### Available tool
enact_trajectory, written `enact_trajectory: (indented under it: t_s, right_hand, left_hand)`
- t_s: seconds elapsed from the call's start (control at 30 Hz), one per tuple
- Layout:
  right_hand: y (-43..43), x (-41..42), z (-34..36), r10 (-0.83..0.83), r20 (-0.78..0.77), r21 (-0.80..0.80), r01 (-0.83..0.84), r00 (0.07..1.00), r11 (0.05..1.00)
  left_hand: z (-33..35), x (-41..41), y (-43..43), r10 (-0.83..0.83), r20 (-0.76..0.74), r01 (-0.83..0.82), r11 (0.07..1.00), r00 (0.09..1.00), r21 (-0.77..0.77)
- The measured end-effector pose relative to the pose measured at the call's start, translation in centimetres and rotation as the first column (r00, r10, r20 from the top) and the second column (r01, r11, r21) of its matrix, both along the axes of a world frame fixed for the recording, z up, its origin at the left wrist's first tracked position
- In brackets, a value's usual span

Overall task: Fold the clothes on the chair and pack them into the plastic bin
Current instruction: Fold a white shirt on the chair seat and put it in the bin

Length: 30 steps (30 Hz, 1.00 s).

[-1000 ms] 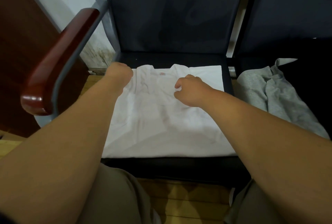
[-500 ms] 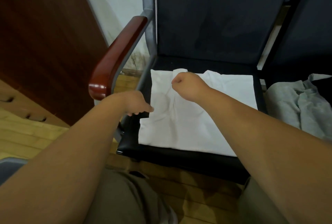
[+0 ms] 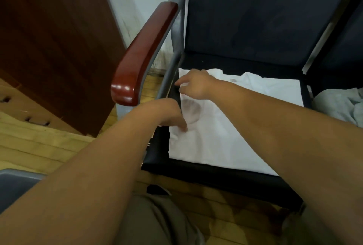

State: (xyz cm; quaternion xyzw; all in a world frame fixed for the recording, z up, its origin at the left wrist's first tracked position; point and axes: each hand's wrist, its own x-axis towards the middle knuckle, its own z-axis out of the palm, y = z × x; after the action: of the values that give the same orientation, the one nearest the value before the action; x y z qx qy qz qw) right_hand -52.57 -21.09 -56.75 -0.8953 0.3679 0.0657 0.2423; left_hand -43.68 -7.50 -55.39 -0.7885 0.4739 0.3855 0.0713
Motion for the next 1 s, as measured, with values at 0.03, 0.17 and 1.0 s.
enact_trajectory:
  t_s: [0.03, 0.17, 1.0]
  right_hand:
    - [-0.1, 0.6, -0.1, 0.034, -0.06, -0.053, -0.037, 0.998, 0.998]
    - [-0.5, 2.5, -0.3, -0.085, -0.092, -0.109, 0.075, 0.992, 0.991]
    - [-8.6, -15.3, 2.5, -0.822, 0.326, 0.791, 0.34, 0.467, 0.508]
  left_hand:
    - [0.0, 0.3, -0.1, -0.004, -0.015, 0.004, 1.0, 1.0, -0.007]
    - [0.3, 1.0, -0.1, 0.077, -0.175, -0.081, 0.997, 0.982, -0.016]
    - [4.4, -13.3, -4.3, -0.016, -0.424, -0.009, 0.998, 0.906, -0.057]
